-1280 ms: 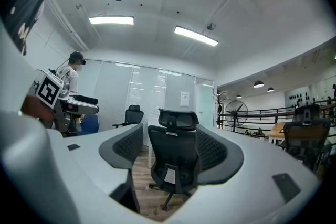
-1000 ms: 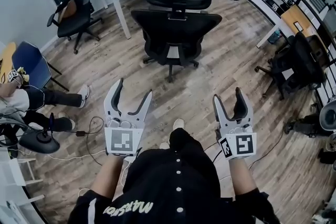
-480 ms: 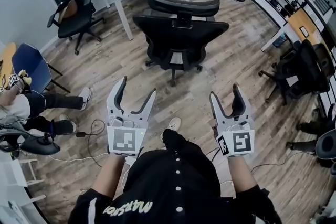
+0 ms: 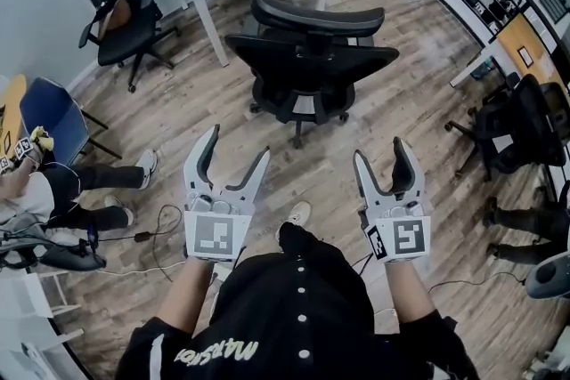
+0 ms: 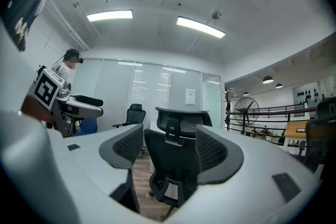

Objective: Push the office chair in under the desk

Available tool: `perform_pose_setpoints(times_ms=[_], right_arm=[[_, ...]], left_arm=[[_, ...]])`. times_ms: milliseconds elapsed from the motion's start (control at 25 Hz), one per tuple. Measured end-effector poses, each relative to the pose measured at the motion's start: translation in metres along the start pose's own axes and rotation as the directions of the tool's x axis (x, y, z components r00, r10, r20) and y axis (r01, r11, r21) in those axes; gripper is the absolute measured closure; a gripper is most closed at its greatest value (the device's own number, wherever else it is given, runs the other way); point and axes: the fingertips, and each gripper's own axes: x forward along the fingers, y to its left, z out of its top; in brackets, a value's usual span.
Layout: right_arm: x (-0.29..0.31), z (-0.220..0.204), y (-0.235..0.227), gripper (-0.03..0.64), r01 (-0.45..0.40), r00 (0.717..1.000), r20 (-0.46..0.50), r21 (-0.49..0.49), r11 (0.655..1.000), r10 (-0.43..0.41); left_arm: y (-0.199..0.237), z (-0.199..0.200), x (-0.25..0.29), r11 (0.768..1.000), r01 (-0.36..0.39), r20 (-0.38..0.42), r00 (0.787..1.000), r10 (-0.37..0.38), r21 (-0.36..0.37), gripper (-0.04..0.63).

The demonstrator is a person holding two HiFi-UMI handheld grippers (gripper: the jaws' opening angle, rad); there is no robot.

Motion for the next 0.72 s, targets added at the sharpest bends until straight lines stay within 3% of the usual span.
perform_pose_setpoints(times_ms=[720], right_arm=[[0.097,-0.003,-0.019,0.305,-0.047,0.999,-0.018,0.009,0.999,0.047]], left_arm=[[0.029,0.001,0.084,0.999,0.016,-0.021,1.0,-0.015,0.048,0.241]])
